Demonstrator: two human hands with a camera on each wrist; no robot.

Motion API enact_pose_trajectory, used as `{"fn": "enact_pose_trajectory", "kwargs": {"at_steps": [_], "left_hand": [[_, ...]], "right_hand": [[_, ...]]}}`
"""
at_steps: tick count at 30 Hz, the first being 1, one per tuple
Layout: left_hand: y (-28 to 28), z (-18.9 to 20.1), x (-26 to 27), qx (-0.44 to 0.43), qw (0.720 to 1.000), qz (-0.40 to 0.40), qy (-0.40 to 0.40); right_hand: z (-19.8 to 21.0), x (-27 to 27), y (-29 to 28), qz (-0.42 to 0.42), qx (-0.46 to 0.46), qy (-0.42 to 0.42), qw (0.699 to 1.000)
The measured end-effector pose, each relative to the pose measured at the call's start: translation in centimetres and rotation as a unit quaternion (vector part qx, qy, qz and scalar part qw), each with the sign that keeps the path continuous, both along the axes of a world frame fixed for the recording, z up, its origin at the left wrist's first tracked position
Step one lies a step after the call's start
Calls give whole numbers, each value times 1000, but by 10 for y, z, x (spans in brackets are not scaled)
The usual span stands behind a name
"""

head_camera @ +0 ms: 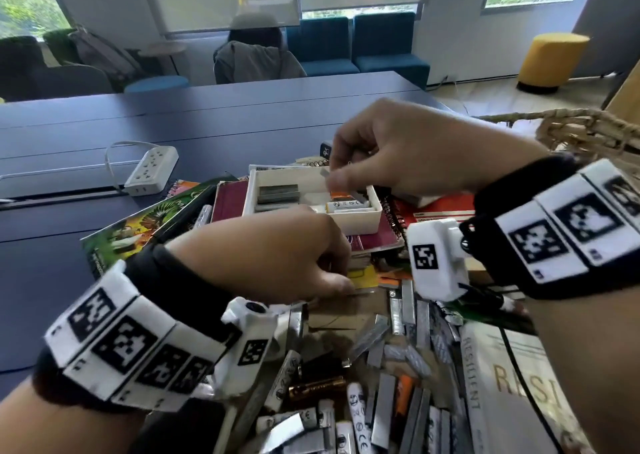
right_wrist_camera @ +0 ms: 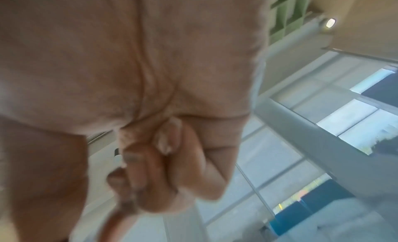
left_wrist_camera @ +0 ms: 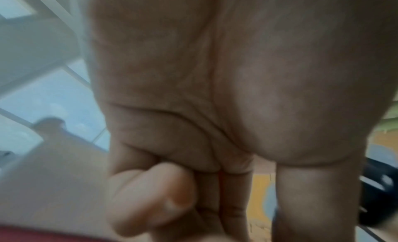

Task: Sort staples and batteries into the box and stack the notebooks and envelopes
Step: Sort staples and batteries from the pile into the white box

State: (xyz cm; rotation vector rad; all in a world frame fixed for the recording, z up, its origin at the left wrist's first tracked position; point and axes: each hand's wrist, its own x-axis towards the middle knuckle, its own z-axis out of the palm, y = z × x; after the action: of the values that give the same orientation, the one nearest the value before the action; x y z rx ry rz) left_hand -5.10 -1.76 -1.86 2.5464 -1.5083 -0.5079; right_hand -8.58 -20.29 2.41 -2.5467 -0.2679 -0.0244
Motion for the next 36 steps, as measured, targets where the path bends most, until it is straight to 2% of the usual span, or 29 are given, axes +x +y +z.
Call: {"fn": "enact_pose_trajectory", "kwargs": {"at_steps": [5,8,11,19,22,24,27,30,34,36], "left_hand": [[-5,-10,-13,9,1000,-8,27],[-8,-18,-16,5,1000,-16,9],[-12,-23,-19,25,999,-12,34],[-31,-25,-25,80,994,-55,-42],[-33,-28,-23,71,994,-80,-23],[-29,-26,-18,47,996,-79,-8],[-19,-17,-12,-21,997,-49,58],[-8,-7,-1,-121,991,-2,55],[8,9,19,-262,962,54,60],[18,14,30,-325,938,90,87]], "right_hand": [[-7,14,5,-36,54,-57,996],[-13,15,3,-47,77,-65,994],[-17,16,0,-60,79,-61,993],[-21,18,-4,-73,93,-76,990],[-21,17,-4,-74,98,-83,989],[-23,17,-4,-78,97,-84,989],[-26,18,-3,-77,101,-93,988],[-32,23,0,-92,100,-119,984],[-37,30,3,-149,111,-179,966],[-39,31,6,-154,130,-186,962]]}}
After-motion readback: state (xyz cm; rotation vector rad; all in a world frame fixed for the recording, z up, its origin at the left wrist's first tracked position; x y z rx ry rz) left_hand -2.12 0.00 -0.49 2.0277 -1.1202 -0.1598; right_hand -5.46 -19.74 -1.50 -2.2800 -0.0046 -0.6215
